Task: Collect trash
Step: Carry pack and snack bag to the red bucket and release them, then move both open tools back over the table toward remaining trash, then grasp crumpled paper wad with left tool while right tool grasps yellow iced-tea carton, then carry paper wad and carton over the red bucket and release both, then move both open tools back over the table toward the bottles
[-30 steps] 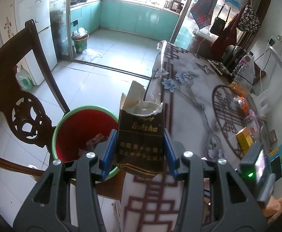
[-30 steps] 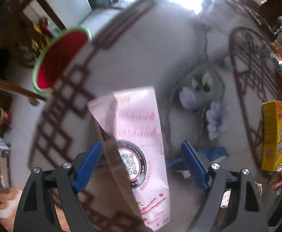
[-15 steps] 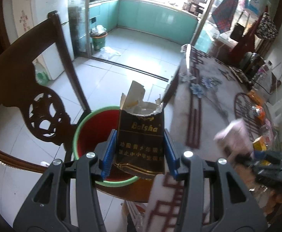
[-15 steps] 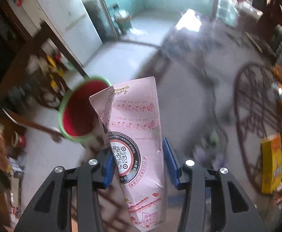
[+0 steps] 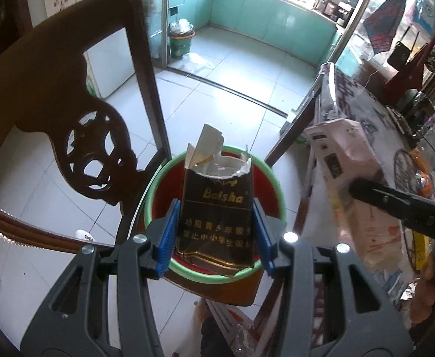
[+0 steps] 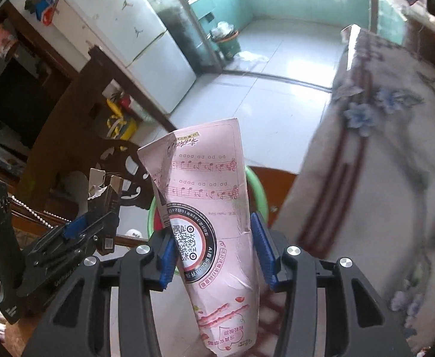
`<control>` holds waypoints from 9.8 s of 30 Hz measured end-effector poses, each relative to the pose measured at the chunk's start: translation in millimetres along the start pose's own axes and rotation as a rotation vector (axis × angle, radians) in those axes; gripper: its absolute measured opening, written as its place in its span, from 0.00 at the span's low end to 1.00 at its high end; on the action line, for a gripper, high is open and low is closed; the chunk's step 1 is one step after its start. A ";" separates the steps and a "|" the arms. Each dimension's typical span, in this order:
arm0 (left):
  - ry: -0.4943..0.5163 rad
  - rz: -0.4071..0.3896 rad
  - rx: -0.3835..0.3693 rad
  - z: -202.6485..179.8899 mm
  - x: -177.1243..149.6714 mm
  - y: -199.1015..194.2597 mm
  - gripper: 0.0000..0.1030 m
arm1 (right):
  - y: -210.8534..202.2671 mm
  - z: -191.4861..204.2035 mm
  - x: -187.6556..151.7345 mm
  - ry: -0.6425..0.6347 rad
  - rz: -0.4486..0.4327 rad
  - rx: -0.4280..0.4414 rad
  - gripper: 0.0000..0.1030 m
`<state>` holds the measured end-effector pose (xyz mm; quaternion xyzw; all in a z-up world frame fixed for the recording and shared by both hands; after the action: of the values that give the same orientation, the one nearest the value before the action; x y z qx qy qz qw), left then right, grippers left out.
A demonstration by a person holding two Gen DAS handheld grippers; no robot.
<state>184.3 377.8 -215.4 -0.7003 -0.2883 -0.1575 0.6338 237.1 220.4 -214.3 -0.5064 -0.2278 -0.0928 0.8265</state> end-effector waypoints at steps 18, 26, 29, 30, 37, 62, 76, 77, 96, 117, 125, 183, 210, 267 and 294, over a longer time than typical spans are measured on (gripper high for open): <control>-0.049 -0.038 0.008 14.4 12.1 8.8 0.74 | 0.9 8.9 12.5 -0.022 -0.035 -0.015 0.63; 0.018 -0.081 -0.053 -21.5 12.2 -15.0 0.74 | -66.5 -15.7 0.7 -0.037 -0.131 -0.069 0.63; 0.053 -0.086 -0.094 -47.2 8.8 -21.8 0.74 | -94.6 -35.1 -12.3 -0.039 -0.168 -0.131 0.63; 0.069 -0.088 -0.109 -59.0 6.8 -23.8 0.74 | -99.8 -40.7 -16.0 -0.035 -0.172 -0.145 0.63; 0.160 -0.060 -0.203 -132.1 -16.9 -29.7 0.74 | -148.1 -120.3 -58.7 0.045 -0.173 -0.255 0.63; 0.273 0.035 -0.304 -389.3 -157.4 -73.9 0.78 | -243.5 -351.9 -150.0 0.012 -0.069 -0.380 0.71; 0.362 0.179 -0.357 -443.9 -204.0 -58.7 0.79 | -257.4 -371.5 -149.6 0.019 -0.095 -0.376 0.71; 0.364 0.186 -0.361 -445.6 -206.3 -57.7 0.79 | -259.3 -374.9 -149.3 0.028 -0.098 -0.378 0.71; 0.357 0.427 -0.392 -459.2 -256.5 -16.4 0.79 | -248.3 -385.0 -152.1 0.059 -0.070 -0.355 0.71; 0.195 0.066 -0.226 -382.3 -158.6 -60.6 0.45 | -229.5 -370.9 -144.7 0.059 -0.051 -0.326 0.71; 0.178 -0.018 -0.181 -368.9 -135.1 -76.9 0.46 | -198.0 -381.7 -150.1 0.061 0.009 -0.368 0.71; 0.159 -0.116 -0.170 -274.6 -74.6 -77.7 0.47 | -226.0 -227.7 -73.4 0.023 -0.226 -0.219 0.59; 0.149 -0.084 -0.164 -98.0 -2.2 -31.0 0.47 | -124.9 -68.0 -28.6 -0.026 -0.202 -0.254 0.59; 0.011 -0.041 -0.011 -7.8 19.3 15.3 0.71 | -62.5 -32.5 -6.9 0.012 -0.128 -0.095 0.82; 0.199 -0.060 -0.161 -175.5 -18.3 -20.4 0.75 | -198.6 -192.9 -83.0 0.219 -0.254 -0.306 0.82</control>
<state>183.1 203.0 -184.1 -0.7210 -0.2314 -0.2677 0.5958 142.3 -49.0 -169.4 -0.5801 -0.1818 -0.2843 0.7413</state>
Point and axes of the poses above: each gripper's, at about its wrist camera, not at the fingertips, and y roughly the way its jaws point, z to its left, x to its top, the point moved 6 cm from there along y, roughly the way its jaws point, and after that the axes turned 7 degrees about -z, right-handed, at the moved point
